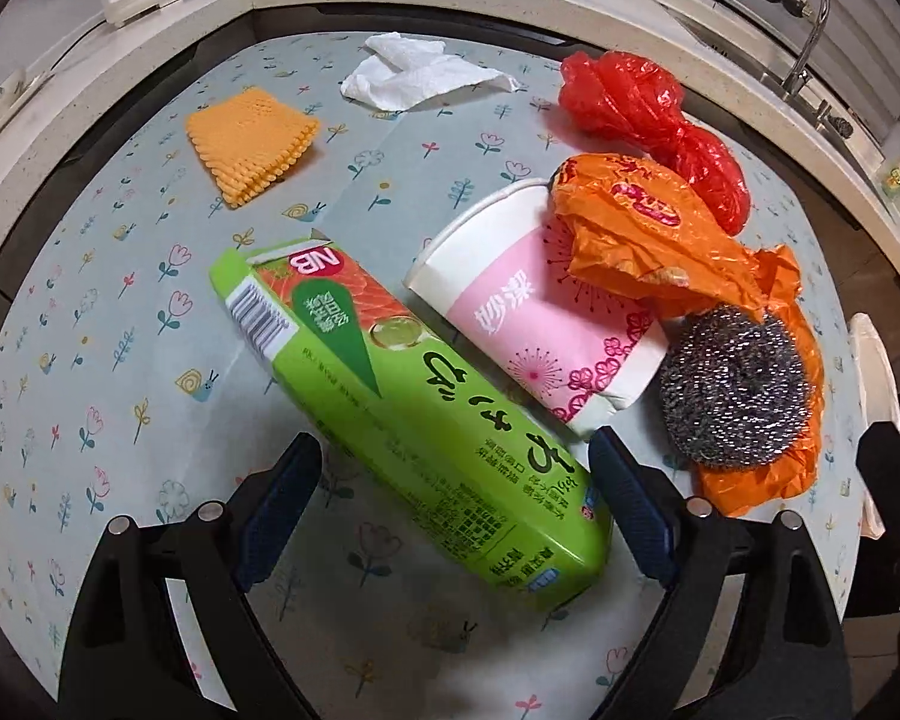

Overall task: Collect trash
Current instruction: 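Grasp the green NB box with the left gripper while the right gripper grasps the steel wool scrubber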

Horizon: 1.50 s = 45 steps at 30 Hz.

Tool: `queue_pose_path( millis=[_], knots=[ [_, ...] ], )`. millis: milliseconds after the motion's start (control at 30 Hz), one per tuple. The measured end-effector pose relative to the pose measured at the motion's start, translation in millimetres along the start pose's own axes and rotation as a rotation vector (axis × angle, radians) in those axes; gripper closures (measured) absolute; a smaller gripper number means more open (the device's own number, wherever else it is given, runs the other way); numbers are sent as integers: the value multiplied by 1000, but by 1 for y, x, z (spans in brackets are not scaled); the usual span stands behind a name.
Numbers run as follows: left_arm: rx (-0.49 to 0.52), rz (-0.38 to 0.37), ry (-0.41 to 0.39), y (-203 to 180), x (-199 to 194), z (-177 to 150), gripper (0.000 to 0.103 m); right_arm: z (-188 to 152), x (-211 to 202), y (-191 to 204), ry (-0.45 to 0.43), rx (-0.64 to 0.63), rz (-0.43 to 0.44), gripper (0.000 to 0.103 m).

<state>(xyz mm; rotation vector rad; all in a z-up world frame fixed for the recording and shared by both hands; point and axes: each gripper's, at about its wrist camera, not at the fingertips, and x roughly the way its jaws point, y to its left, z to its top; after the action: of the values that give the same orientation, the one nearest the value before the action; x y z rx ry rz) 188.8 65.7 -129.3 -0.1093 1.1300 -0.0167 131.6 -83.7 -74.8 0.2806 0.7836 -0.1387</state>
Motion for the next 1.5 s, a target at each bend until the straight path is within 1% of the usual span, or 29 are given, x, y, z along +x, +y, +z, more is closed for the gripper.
queue_pose_path(
  millis=[67,100,200,267,300,367,400,433,467,700,800,833,900,933,1033,1067,1100,1133,1300,1400,1467,1500],
  knots=[
    [-9,0,12,8,6,1,18,1,4,2,4,-4,8,52],
    [-13,9,-2,13,5,0,18,2,7,3,8,-6,14,52],
    [-19,-8,-21,26,2,1,28,2,18,8,23,-14,31,52],
    [-22,-22,-27,32,0,3,43,0,26,11,38,-19,41,52],
    [-21,-33,-28,35,-1,4,47,0,31,13,46,-21,45,52],
    [-15,-47,-27,38,-2,6,63,-2,39,16,59,-25,53,52],
    [-16,-58,-27,39,-2,7,68,-2,43,17,66,-28,55,52],
    [-13,-65,-26,39,-2,7,77,-3,47,18,72,-30,53,50],
    [-9,-69,-27,38,-2,8,79,-3,51,19,77,-33,51,50],
    [34,-65,-72,30,-12,8,79,1,70,20,87,-40,72,48],
    [37,-63,-96,30,-22,9,80,4,69,20,88,-36,92,59],
    [37,-60,-105,29,-25,10,80,5,67,20,87,-35,99,66],
    [34,-56,-127,28,-34,12,80,7,63,19,79,-28,115,71],
    [32,-57,-136,28,-37,13,80,8,60,19,75,-26,121,84],
    [22,-70,-154,28,-50,16,81,11,50,16,59,-21,140,89],
    [21,-71,-162,28,-54,17,81,11,47,16,52,-21,143,93],
    [20,-71,-173,27,-59,16,81,12,43,16,46,-22,149,99],
    [22,-71,-183,26,-63,16,81,12,40,15,43,-22,156,101],
    [19,-69,-229,22,-87,15,81,14,22,11,19,-27,162,101],
    [8,-69,-248,22,-97,15,81,15,21,10,37,-42,156,94],
    [6,-72,-257,22,-102,15,81,13,23,8,47,-36,164,79],
    [4,-72,-262,23,-103,16,81,13,24,8,45,-33,163,63]
  ],
)
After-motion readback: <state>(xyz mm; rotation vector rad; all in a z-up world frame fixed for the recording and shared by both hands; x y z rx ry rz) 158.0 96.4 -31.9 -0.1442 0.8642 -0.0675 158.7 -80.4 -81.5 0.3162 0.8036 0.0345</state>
